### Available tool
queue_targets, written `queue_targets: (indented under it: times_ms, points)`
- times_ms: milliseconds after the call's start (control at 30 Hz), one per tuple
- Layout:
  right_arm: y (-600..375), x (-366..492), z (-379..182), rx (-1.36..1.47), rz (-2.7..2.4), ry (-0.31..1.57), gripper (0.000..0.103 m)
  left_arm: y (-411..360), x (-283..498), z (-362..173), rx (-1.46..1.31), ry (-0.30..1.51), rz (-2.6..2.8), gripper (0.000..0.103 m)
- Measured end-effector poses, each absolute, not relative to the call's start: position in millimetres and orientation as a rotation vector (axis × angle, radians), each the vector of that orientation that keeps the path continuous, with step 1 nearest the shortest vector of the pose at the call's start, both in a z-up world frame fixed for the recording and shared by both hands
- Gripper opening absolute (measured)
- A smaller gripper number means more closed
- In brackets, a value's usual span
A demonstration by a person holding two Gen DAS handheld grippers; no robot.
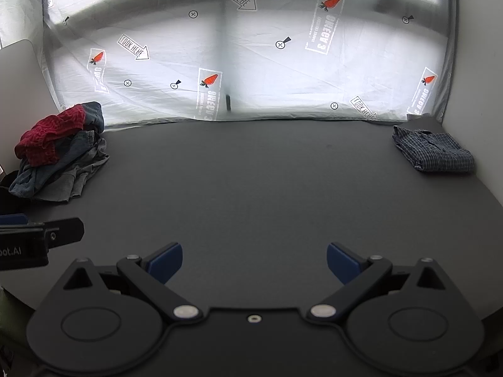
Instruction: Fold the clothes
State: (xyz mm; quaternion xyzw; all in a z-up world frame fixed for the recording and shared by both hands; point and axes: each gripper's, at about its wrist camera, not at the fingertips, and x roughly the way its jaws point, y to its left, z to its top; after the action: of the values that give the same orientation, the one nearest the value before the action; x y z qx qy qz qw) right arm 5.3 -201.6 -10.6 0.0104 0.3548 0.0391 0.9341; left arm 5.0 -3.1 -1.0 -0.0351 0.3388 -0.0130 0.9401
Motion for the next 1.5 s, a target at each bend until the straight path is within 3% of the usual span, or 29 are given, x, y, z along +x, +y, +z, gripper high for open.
queue_targets:
  times_ms: [1500]
  points:
    - [-216.3,18.5,-25.4,0.061,0.146,0.738,0.103,-11.8,22.7,-1.5,-0.074,0.698,-0.035,0.103]
